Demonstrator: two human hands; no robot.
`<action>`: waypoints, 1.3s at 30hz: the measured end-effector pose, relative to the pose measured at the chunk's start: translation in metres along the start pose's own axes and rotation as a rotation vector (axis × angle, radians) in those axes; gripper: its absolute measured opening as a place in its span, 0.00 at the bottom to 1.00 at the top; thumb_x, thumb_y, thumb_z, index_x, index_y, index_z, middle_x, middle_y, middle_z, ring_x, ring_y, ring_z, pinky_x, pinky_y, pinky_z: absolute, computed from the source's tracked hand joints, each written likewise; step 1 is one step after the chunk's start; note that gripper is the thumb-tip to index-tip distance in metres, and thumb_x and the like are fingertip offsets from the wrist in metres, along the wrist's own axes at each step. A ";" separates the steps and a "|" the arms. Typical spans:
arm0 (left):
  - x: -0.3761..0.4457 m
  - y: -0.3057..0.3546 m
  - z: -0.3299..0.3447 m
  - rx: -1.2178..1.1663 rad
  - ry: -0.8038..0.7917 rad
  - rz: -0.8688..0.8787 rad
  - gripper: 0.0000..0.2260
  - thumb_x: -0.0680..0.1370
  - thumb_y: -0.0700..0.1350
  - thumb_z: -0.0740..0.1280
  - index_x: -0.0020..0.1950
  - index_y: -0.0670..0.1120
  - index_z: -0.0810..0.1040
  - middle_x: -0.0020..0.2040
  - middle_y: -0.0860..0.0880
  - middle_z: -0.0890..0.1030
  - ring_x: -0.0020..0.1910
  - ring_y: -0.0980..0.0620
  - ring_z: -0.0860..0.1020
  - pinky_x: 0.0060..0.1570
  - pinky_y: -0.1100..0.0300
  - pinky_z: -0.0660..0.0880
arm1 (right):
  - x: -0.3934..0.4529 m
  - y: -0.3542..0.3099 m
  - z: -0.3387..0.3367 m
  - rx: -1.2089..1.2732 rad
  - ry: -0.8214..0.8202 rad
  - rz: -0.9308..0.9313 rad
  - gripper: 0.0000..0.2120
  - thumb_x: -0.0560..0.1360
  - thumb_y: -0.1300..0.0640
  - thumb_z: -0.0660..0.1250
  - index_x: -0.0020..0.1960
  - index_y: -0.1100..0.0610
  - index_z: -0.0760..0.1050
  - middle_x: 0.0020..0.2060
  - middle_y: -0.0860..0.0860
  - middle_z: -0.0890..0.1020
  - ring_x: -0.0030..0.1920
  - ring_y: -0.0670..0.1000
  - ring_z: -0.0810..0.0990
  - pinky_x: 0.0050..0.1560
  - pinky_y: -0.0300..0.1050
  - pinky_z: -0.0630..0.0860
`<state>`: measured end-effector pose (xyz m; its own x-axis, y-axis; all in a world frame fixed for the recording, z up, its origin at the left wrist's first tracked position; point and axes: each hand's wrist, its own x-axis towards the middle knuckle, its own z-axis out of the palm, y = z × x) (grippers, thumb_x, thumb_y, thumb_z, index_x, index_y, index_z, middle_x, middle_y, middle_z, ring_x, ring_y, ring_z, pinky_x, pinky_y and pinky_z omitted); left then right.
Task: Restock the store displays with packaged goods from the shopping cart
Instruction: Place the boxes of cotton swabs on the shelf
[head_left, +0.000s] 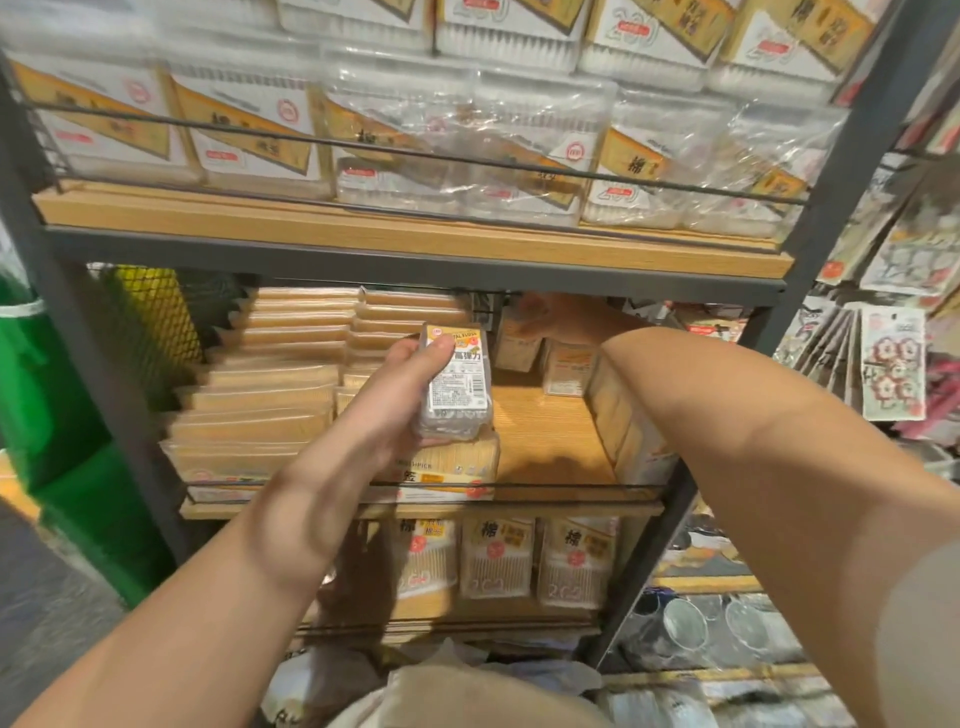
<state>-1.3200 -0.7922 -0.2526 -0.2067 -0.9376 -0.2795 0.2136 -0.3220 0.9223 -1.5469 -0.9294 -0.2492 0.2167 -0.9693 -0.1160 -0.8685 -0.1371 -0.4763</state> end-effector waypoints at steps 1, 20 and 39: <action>-0.001 0.001 0.001 -0.005 0.003 0.013 0.17 0.82 0.51 0.63 0.67 0.44 0.67 0.48 0.45 0.84 0.39 0.50 0.85 0.33 0.55 0.81 | 0.002 0.002 0.001 -0.032 0.002 0.000 0.27 0.74 0.52 0.74 0.70 0.54 0.71 0.64 0.52 0.78 0.64 0.55 0.77 0.65 0.49 0.72; 0.003 0.000 0.004 -0.045 0.048 0.043 0.20 0.82 0.53 0.62 0.69 0.43 0.66 0.53 0.45 0.83 0.40 0.51 0.85 0.32 0.59 0.79 | -0.003 0.000 0.002 -0.132 0.011 -0.022 0.34 0.73 0.52 0.74 0.75 0.54 0.65 0.70 0.54 0.73 0.68 0.57 0.73 0.65 0.48 0.70; 0.011 -0.004 0.000 0.031 0.008 0.046 0.27 0.77 0.48 0.71 0.68 0.44 0.60 0.53 0.44 0.83 0.42 0.48 0.86 0.34 0.53 0.81 | -0.091 -0.055 0.022 0.793 -0.091 0.110 0.10 0.74 0.62 0.72 0.54 0.61 0.78 0.45 0.53 0.85 0.47 0.51 0.85 0.54 0.44 0.81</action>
<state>-1.3236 -0.8010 -0.2597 -0.1894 -0.9525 -0.2386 0.1930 -0.2744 0.9420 -1.5088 -0.8295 -0.2310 0.2133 -0.9438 -0.2525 -0.3189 0.1771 -0.9311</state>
